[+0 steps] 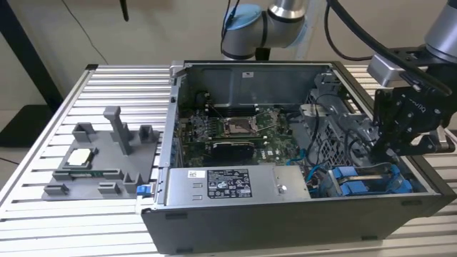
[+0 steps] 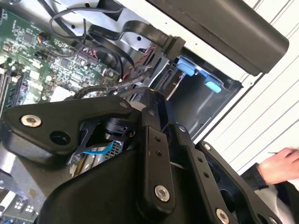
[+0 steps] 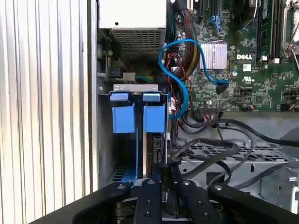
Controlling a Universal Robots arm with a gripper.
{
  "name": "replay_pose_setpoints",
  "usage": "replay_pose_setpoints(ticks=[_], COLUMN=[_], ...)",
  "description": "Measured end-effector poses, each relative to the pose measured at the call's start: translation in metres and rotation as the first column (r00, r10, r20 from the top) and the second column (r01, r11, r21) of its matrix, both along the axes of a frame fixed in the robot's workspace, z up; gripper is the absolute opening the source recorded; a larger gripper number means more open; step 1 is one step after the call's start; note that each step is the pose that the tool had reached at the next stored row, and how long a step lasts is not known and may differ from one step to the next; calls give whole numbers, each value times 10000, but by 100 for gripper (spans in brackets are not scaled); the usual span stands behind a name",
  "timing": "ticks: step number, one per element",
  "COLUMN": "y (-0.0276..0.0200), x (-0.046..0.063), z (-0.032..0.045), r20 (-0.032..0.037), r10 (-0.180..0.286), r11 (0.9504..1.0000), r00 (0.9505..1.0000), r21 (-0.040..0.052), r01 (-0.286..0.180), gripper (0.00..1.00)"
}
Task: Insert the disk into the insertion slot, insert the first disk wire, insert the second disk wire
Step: 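Insert the first disk wire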
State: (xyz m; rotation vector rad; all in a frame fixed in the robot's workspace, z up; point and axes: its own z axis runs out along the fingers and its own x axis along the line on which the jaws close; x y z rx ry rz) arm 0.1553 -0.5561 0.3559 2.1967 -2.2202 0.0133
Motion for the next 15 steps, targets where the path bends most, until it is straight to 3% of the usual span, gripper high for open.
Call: replay_pose_setpoints(ticks=[3, 15], y=[0, 0], x=[22, 53], z=[-27, -116], r20=[0, 0], r10=[0, 0], r11=[10000, 10000], r00=[10000, 10000], r21=[-52, -53], r01=[0, 0], gripper=[19, 19])
